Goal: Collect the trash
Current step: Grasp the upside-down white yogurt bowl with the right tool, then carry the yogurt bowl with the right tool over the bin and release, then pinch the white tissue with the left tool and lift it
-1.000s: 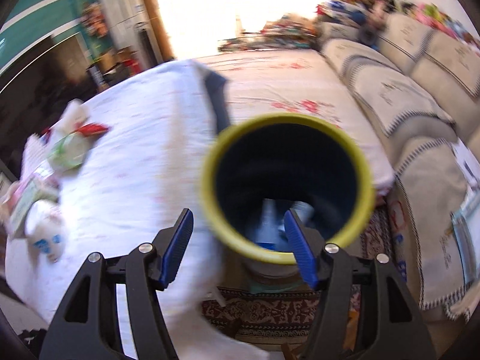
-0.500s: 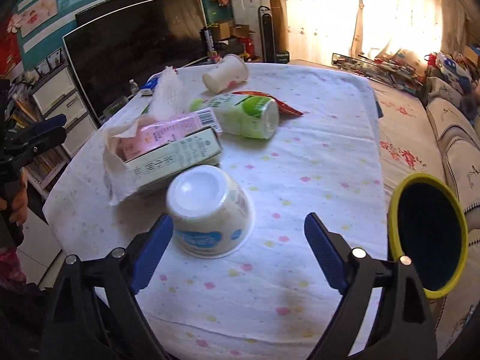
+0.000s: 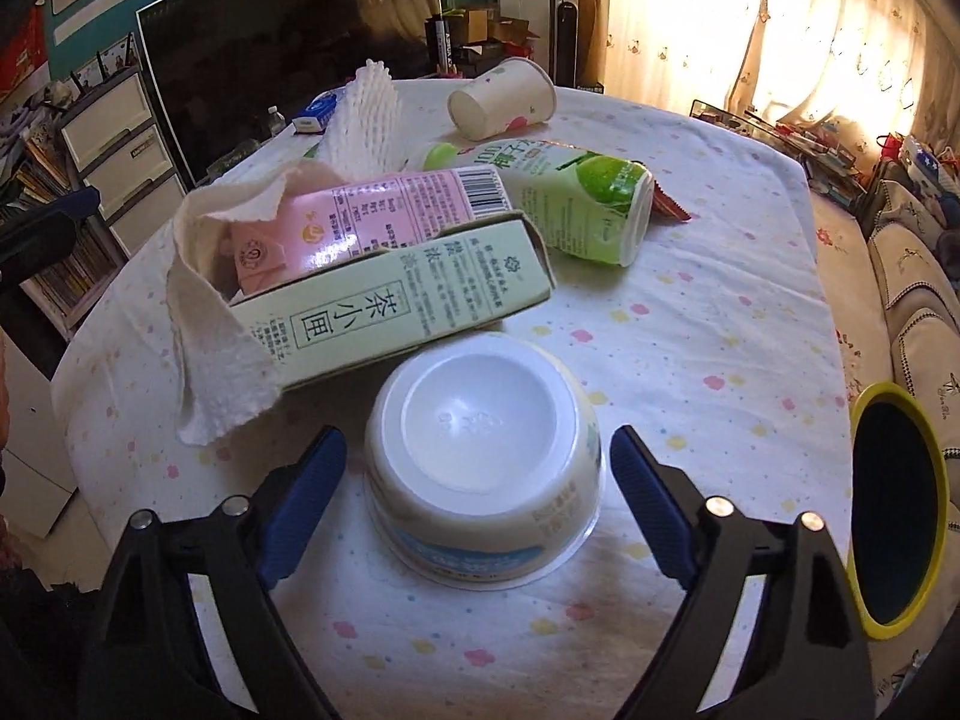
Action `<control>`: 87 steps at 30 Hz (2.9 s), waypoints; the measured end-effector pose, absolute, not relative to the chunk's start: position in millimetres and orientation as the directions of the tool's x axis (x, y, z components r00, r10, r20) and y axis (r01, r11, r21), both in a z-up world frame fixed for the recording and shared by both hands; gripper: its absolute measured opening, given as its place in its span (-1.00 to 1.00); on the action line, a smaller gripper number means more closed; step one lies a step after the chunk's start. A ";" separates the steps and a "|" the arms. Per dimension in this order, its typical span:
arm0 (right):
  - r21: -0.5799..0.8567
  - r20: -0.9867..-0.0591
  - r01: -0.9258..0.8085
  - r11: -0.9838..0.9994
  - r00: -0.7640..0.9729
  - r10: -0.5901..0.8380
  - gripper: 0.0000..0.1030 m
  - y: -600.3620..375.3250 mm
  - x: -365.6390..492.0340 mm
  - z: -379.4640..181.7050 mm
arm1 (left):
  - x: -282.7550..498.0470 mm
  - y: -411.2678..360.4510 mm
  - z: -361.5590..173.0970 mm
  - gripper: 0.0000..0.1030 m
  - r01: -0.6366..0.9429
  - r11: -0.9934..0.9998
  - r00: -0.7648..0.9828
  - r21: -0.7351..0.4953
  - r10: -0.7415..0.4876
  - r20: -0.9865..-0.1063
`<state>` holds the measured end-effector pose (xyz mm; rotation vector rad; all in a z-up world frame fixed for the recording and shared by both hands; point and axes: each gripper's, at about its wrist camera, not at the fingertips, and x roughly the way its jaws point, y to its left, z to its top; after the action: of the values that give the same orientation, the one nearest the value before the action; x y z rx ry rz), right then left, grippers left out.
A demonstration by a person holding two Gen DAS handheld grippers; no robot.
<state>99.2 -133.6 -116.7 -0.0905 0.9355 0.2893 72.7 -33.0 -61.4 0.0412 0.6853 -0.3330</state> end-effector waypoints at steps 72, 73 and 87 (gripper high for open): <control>0.029 -0.871 0.443 0.896 0.451 -0.195 0.54 -426.8 128.6 -179.0 | 119.9 -123.4 -98.4 0.17 0.491 0.856 0.536 -0.163 -0.444 -0.718; 0.030 -0.870 0.442 0.897 0.453 -0.194 0.55 -426.1 128.2 -178.3 | 120.3 -124.4 -99.7 0.11 0.490 0.857 0.536 -0.158 -0.440 -0.720; 0.028 -0.851 0.412 0.911 0.487 -0.194 0.54 -409.8 125.2 -157.3 | 108.6 -100.5 -69.1 -0.84 0.470 0.868 0.617 -0.163 -0.455 -0.642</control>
<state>125.2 -409.8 -157.4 0.2416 0.9972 -0.3731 108.6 -100.5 -69.1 0.0218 0.7330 -0.5322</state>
